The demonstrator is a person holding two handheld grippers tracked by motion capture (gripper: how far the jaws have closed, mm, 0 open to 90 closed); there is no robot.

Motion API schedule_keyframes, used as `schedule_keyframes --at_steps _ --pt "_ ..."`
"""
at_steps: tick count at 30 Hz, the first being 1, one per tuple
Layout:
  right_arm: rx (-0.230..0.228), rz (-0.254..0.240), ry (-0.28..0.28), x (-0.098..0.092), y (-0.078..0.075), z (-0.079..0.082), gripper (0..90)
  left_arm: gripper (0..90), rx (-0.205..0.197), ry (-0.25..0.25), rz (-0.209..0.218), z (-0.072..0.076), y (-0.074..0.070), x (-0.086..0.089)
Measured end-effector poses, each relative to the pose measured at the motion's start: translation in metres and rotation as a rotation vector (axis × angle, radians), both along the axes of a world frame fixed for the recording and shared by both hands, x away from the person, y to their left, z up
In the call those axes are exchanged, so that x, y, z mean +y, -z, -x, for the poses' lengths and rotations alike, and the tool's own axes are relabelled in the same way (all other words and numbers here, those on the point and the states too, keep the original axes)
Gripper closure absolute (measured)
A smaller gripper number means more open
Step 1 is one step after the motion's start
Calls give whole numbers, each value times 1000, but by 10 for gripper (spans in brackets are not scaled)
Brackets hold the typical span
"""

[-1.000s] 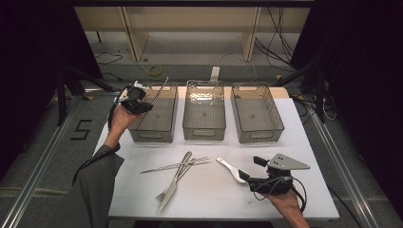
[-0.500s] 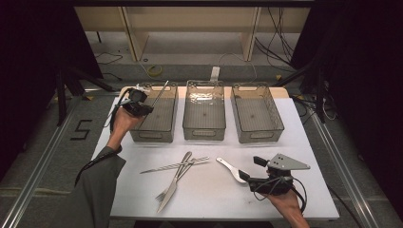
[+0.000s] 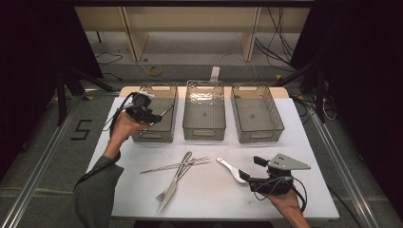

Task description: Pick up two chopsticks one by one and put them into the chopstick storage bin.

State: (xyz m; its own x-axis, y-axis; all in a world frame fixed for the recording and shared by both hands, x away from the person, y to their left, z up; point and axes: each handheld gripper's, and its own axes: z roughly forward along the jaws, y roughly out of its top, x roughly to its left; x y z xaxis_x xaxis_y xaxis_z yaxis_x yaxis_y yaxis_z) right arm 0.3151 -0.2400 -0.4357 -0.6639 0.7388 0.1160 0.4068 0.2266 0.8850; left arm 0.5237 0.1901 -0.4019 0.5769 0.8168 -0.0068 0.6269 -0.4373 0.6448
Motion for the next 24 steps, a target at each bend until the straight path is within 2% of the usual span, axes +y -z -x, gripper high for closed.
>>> schedule_keyframes --at_steps 2,4,6,9,13,16,24 --pt "0 -1 0 0 0 0 238 385 -1 21 30 9 -2 -3" --pt "-1 0 1 0 0 0 239 357 -3 42 36 18 -4 -5" --pt "0 0 0 0 0 0 239 337 15 59 28 22 -7 -6" --pt "-6 1 -2 0 -1 2 238 315 17 86 45 31 -11 -7" --pt "-4 1 -4 0 -1 2 239 299 8 117 26 44 -14 -11" --pt "-3 2 -3 0 -1 3 238 289 18 152 11 53 -15 -15" --pt "-4 0 1 -3 -2 4 239 259 68 248 -24 74 -10 -36"
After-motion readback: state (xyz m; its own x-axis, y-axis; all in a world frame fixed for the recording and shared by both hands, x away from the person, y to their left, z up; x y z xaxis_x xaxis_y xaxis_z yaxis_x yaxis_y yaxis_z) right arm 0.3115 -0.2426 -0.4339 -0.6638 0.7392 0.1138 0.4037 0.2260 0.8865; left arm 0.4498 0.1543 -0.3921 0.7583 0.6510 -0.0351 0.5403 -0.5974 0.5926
